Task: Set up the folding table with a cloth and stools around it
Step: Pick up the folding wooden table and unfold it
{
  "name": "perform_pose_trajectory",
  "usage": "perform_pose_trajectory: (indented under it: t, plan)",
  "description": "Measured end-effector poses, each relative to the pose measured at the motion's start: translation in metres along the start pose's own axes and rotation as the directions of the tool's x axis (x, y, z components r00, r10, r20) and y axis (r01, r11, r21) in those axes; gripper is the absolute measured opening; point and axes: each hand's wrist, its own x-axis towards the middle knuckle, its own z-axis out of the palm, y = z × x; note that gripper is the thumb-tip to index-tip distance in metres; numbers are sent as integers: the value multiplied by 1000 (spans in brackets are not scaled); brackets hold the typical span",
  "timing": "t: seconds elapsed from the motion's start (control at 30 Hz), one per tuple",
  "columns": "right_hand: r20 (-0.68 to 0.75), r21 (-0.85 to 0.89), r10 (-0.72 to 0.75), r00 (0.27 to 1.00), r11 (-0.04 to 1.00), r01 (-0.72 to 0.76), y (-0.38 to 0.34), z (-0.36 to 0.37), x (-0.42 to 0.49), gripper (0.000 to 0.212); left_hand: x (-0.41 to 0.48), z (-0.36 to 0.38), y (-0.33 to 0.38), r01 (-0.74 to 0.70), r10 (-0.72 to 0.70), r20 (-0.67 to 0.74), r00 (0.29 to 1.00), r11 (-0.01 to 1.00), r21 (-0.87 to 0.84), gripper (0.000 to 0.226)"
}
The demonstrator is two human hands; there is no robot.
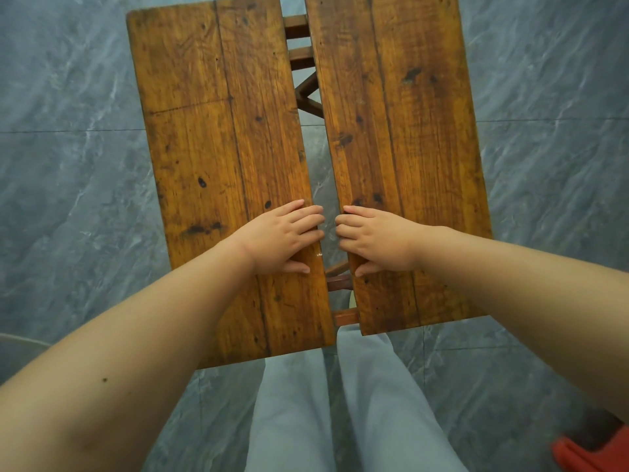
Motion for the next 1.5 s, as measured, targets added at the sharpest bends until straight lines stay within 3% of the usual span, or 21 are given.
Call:
perform_pose_trajectory:
  t: [0.4, 0.7, 0.87, 0.93, 1.0, 1.07, 1.13, 1.2, 1.33, 1.43, 1.5]
  plan:
    - [136, 26, -3, 991, 1000, 0, -8, -1, 13, 54, 9, 7, 10, 48, -53, 114, 992, 998, 47, 72]
    - [114, 176, -9, 993, 984, -12, -6, 3, 1, 56, 4, 9, 9, 46, -52, 100, 994, 997, 56, 70]
    - [201, 269, 54, 978, 957, -108, -14, -6, -4, 55, -24, 27, 12, 239, -229, 125, 965, 968, -70, 71]
    - [73, 292, 17, 997, 956, -38, -14, -14, -9, 35, -33, 35, 12, 267, -251, 156, 955, 959, -94, 75]
    - [-77, 334, 21, 997, 943, 6, 0, -29, -26, 52, -38, 44, 12, 284, -266, 176, 948, 955, -86, 77]
    - [-112, 316, 114, 987, 946, -73, 22, -34, -49, 63, -40, 47, 13, 304, -279, 193, 941, 946, -113, 79]
    - [-149, 293, 202, 968, 944, -152, 36, -24, -62, 56, -41, 49, 15, 327, -298, 196, 934, 935, -139, 80]
    - [-104, 237, 239, 965, 949, -209, 35, -5, -61, 52, -39, 50, 16, 338, -307, 195, 931, 929, -149, 81]
    - [64, 286, 321, 945, 901, -325, 11, 27, -48, 65, -40, 53, 18, 391, -357, 186, 915, 899, -199, 86]
    - [90, 338, 444, 891, 828, -447, 1, 40, -47, 67, -43, 52, 19, 563, -536, 173, 826, 774, -289, 104]
    - [112, 389, 540, 834, 748, -537, -4, 45, -49, 69, -46, 52, 24, 723, -712, 199, 674, 580, -375, 117]
